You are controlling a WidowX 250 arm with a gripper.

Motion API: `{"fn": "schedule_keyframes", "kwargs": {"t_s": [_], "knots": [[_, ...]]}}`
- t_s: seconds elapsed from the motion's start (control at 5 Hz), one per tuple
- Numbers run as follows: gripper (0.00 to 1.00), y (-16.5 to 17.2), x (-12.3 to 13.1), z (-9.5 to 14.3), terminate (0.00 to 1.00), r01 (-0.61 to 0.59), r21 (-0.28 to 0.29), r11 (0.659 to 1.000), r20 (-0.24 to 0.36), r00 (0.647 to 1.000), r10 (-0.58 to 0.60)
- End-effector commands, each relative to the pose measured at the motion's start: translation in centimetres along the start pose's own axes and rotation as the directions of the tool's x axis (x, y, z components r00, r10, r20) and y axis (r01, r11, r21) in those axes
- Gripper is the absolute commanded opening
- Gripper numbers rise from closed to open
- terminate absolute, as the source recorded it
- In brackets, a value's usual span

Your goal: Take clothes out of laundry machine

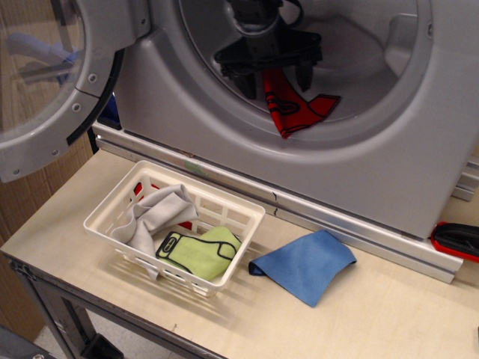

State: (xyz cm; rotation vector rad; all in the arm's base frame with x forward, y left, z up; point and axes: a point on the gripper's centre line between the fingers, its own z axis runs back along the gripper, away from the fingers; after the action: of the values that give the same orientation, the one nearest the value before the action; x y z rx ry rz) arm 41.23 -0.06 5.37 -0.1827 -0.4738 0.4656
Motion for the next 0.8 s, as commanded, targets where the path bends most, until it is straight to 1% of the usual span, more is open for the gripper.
{"fn": "schedule_keyframes", "kwargs": {"t_s": [0.0,0.2,0.4,0.6], "knots": [[0.00,-1.7,1.8,0.4,0.00,0.019,-0.059,0.998,0.035,0.999,-0.017],[0.00,-1.7,1.6,0.1,0.00,0.007,-0.076,0.997,0.026,1.000,-0.005],[0.00,-1.4,1.5,0.8,0.00,-0.019,-0.058,0.998,0.036,0.999,0.021],[0.00,-0.3,0.8,2.1,0.00,-0.053,-0.034,0.998,0.042,0.998,0.054]]}}
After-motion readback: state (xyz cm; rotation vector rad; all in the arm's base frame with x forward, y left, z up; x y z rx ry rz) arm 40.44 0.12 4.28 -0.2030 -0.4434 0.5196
